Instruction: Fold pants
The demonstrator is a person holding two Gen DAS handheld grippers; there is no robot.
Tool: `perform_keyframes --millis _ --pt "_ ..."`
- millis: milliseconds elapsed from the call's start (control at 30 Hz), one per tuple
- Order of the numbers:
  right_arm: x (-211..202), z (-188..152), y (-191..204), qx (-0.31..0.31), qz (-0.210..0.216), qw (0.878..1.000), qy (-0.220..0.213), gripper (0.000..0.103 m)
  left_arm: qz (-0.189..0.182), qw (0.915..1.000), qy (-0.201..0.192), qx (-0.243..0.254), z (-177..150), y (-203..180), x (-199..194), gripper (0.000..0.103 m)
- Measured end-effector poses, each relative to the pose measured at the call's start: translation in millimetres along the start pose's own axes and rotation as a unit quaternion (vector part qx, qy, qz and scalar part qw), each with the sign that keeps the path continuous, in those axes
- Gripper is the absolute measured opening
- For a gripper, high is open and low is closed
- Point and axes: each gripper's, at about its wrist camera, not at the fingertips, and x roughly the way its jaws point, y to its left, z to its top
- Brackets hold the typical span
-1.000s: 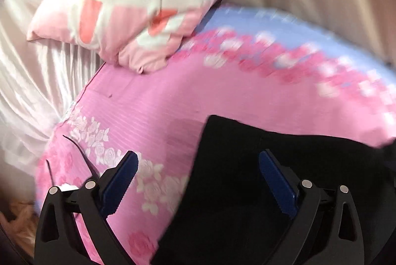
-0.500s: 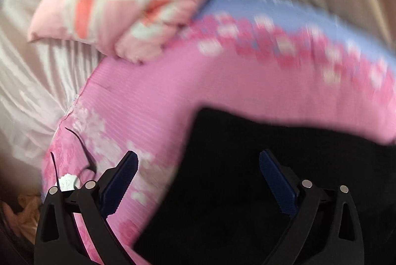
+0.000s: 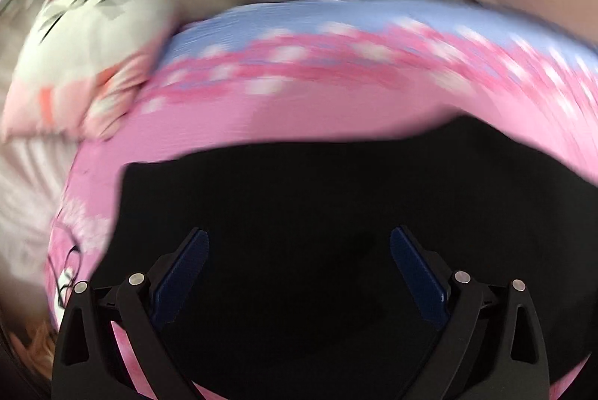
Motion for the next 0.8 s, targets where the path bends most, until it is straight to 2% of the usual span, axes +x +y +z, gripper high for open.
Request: perform_keyframes --millis 67,133,167,200,233,300,367,400,433,500,600,667,700,733,767,800 --pt "-17.7 2.9 -44.7 0.014 -0.047 0.999 0.000 0.004 0.009 0.9991 -0.009 0.042 -11.0 -40.1 -7.7 0.097" --pt "-27.9 9.6 -86.2 0.029 -0.083 0.996 -0.002 0.004 0.027 0.9973 -0.002 0.068 -19.5 -63.2 -5.0 0.098" --pt "-34.5 12.3 -111.3 0.038 -0.106 0.994 -0.004 0.004 0.047 0.9959 -0.005 0.076 -22.8 -70.9 -3.7 0.098" --pt "-47.7 15.0 -147.3 0.059 -0.137 0.989 -0.004 0.005 0.069 0.9941 -0.028 0.079 -25.8 -74.8 -5.2 0.098" --pt "-59.5 16.0 -174.4 0.079 -0.153 0.985 -0.007 0.011 0.080 0.9925 -0.035 0.085 -27.2 -77.2 -4.6 0.098" --pt "-93.1 24.0 -216.8 0.103 -0.181 0.978 -0.022 0.012 0.095 0.9905 -0.035 0.093 -26.1 -78.9 -5.2 0.098" --pt "-112.9 32.7 -234.9 0.080 -0.188 0.978 -0.035 0.020 0.105 0.9906 -0.024 0.084 -22.0 -76.6 -8.4 0.098" --pt "-114.5 38.8 -242.1 0.068 -0.181 0.981 -0.031 0.038 0.104 0.9920 -0.021 0.068 -19.2 -77.2 -14.4 0.098" --pt "-113.1 42.4 -251.3 0.060 -0.169 0.983 -0.023 0.048 0.101 0.9928 -0.022 0.060 -17.5 -79.1 -19.6 0.098" --pt "-104.6 49.1 -263.7 0.031 -0.155 0.987 -0.008 0.048 0.102 0.9934 -0.026 0.046 -16.2 -90.6 -35.5 0.098" --pt "-79.7 60.9 -265.6 -0.007 -0.134 0.991 0.011 0.044 0.082 0.9954 -0.030 0.039 -20.3 -117.4 -55.2 0.098" --pt "-64.6 61.7 -272.0 -0.027 -0.122 0.992 0.031 0.035 0.065 0.9964 -0.030 0.045 -27.7 -136.8 -65.5 0.098" --pt "-54.5 62.1 -270.9 -0.037 -0.113 0.992 0.045 0.021 0.062 0.9963 -0.028 0.052 -31.5 -146.4 -68.2 0.098" --pt "-51.5 61.7 -267.5 -0.054 -0.110 0.991 0.048 0.013 0.061 0.9958 -0.026 0.062 -36.7 -157.9 -71.5 0.098" --pt "-52.5 60.8 -260.2 -0.082 -0.120 0.988 0.042 0.007 0.058 0.9954 -0.024 0.072 -41.7 -168.4 -74.5 0.098" --pt "-56.6 62.4 -252.5 -0.106 -0.121 0.986 0.033 0.007 0.058 0.9951 -0.023 0.077 -45.8 -176.3 -76.6 0.098"
